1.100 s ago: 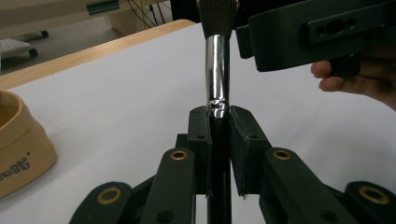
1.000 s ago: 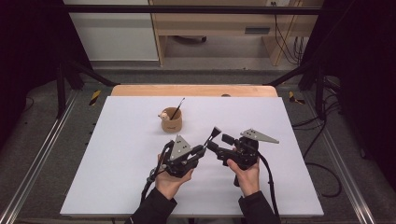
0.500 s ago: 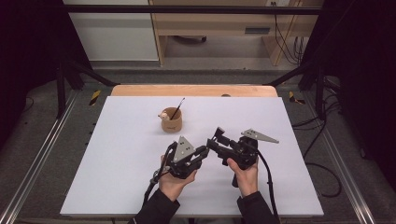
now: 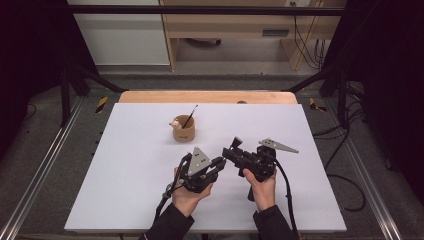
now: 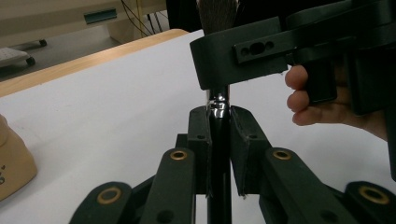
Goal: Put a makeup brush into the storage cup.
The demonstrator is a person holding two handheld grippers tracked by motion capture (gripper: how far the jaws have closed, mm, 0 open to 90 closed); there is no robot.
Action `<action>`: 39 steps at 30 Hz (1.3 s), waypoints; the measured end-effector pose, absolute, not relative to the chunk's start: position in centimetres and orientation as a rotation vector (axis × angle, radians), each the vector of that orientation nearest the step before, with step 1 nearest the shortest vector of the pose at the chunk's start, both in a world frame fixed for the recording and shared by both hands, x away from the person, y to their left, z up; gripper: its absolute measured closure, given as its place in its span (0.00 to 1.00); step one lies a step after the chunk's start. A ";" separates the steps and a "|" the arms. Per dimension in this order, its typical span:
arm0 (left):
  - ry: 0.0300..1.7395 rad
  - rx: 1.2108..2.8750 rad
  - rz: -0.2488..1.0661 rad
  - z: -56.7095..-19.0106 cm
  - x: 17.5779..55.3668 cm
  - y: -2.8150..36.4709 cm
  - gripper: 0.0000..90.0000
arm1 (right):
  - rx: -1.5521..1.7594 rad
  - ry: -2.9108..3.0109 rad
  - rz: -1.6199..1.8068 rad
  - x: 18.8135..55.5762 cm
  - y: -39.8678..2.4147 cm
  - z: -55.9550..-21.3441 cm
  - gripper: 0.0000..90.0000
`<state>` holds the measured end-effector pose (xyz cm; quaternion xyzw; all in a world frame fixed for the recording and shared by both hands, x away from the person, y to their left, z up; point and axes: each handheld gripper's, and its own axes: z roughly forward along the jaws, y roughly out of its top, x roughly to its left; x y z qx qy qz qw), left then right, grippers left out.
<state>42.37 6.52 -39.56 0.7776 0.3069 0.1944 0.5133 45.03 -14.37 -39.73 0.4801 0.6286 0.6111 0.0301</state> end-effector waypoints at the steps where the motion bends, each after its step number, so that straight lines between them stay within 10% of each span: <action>1: 0.738 1.870 0.468 -39.6 42.4 6.5 0.88 | 1.475 1.933 1.892 45.1 -14.4 -39.8 0.69; 23: 0.733 1.882 0.427 -39.8 42.5 6.4 0.87 | 1.474 1.930 1.948 44.8 -14.7 -39.9 0.86; 32: 0.748 1.942 0.441 -39.8 43.1 6.4 0.62 | 1.388 1.947 1.887 44.7 -14.4 -39.6 0.86; 39: 0.739 1.963 0.401 -39.3 43.5 6.0 0.73 | 1.326 1.986 1.884 44.5 -13.8 -39.3 0.86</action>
